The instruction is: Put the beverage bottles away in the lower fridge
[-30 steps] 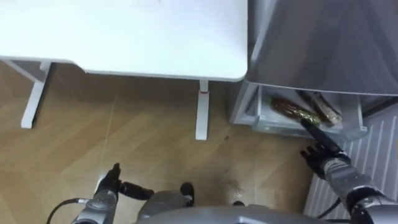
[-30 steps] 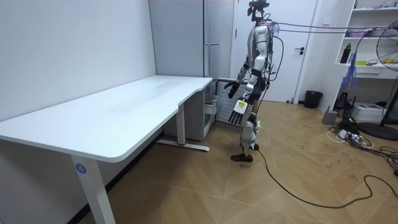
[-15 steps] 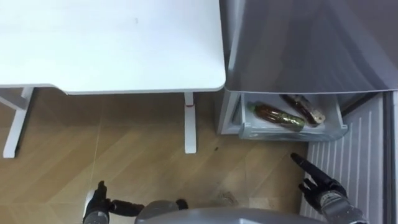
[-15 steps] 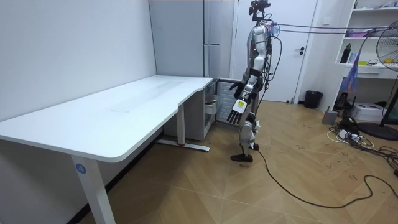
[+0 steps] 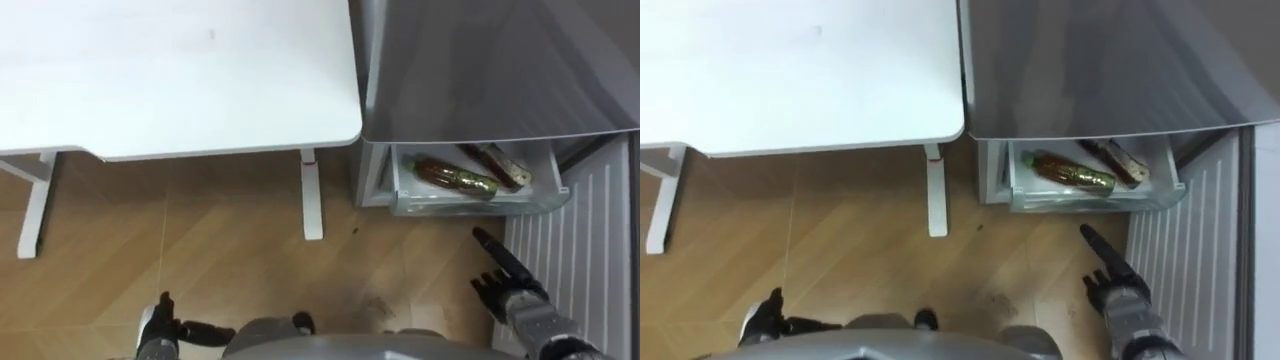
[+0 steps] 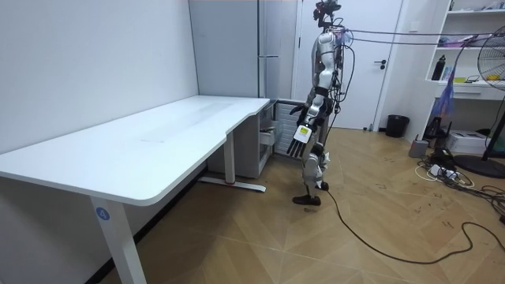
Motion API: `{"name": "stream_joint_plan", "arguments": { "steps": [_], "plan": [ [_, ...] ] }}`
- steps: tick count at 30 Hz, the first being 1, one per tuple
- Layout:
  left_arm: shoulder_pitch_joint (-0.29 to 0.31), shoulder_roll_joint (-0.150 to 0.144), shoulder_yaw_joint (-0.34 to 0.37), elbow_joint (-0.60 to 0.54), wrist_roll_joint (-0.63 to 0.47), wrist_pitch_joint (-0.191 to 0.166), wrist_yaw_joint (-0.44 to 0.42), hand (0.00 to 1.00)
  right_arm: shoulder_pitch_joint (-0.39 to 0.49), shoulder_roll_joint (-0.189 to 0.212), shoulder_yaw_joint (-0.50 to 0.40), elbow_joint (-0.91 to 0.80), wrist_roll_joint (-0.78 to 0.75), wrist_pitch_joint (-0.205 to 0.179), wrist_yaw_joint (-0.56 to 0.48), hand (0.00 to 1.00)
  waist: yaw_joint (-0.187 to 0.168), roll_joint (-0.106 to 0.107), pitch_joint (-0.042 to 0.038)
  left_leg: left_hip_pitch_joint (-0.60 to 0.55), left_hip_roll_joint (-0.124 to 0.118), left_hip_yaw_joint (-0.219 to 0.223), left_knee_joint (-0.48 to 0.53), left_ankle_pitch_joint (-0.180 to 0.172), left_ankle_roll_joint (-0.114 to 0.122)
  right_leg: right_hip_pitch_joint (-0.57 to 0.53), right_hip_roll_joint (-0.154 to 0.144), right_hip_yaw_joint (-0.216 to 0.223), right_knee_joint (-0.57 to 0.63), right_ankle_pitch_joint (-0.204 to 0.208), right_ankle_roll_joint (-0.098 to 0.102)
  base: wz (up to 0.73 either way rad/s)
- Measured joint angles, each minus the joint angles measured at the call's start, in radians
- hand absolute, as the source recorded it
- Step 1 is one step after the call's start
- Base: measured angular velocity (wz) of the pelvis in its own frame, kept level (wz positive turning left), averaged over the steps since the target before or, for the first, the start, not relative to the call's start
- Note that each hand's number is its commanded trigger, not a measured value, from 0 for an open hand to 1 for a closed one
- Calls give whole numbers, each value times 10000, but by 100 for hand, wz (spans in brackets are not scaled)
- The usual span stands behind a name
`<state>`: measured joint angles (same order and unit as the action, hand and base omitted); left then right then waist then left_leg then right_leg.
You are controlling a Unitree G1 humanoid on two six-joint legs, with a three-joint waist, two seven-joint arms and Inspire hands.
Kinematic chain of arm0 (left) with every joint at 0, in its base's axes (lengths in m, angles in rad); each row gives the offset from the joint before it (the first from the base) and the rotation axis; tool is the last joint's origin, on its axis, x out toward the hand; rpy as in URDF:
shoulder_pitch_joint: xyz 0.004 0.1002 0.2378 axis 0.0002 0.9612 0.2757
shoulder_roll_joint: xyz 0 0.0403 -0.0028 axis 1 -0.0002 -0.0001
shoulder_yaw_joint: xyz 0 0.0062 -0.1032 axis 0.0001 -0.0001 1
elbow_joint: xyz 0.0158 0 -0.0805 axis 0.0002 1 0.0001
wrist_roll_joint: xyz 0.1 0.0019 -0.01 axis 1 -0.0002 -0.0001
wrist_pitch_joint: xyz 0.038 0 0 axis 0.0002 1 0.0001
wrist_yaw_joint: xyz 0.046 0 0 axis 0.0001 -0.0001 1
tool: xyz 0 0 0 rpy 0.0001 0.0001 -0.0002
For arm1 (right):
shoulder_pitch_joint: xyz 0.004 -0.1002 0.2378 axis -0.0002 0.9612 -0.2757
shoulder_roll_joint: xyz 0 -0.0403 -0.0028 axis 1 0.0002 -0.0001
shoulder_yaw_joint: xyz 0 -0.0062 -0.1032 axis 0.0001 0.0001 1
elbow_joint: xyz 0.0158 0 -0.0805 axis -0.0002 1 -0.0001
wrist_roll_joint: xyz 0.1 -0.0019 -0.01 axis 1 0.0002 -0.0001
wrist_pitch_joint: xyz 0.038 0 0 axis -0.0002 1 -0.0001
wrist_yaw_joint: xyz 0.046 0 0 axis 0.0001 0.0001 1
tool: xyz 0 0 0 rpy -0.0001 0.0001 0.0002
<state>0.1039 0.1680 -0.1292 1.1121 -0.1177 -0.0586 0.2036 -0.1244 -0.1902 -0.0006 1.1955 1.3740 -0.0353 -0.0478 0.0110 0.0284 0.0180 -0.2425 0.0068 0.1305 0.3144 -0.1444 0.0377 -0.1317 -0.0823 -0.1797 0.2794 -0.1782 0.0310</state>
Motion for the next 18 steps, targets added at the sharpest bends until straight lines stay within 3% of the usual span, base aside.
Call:
{"name": "stream_joint_plan", "arguments": {
  "steps": [4, 8, 14, 18],
  "plan": [
    [-712, -66, 86, 510, -38, -45, -152, 0, -1051, 44, -928, 848, 520, 16, 94, 0, 219, 59, 106, -1725, 108, -141, 1444, -315, 120, -1672, -73, 1, 1446, -448, -27, 7],
    [-793, 63, -129, 669, -72, -32, -127, 0, -1365, -38, -1024, 903, 1231, 51, 68, 0, 456, -52, 169, -3031, 124, -232, 2580, -611, 138, -3169, -225, 142, 2962, -1045, -9, 2],
    [-881, 302, -126, 589, -29, 241, 176, 0, -2097, -674, -1027, 880, 1851, 36, 67, 0, 791, -214, 195, -5160, 112, -311, 4173, -736, 193, -5445, -538, 165, 5084, -1627, -113, 8],
    [-717, 514, -146, 260, -92, 328, 299, 0, -2502, -1417, -1023, 825, 1999, 36, 164, 0, 921, -315, 184, -6351, 67, -448, 5279, -909, 191, -6610, -716, 166, 6370, -1993, -195, 12]
  ]
}}
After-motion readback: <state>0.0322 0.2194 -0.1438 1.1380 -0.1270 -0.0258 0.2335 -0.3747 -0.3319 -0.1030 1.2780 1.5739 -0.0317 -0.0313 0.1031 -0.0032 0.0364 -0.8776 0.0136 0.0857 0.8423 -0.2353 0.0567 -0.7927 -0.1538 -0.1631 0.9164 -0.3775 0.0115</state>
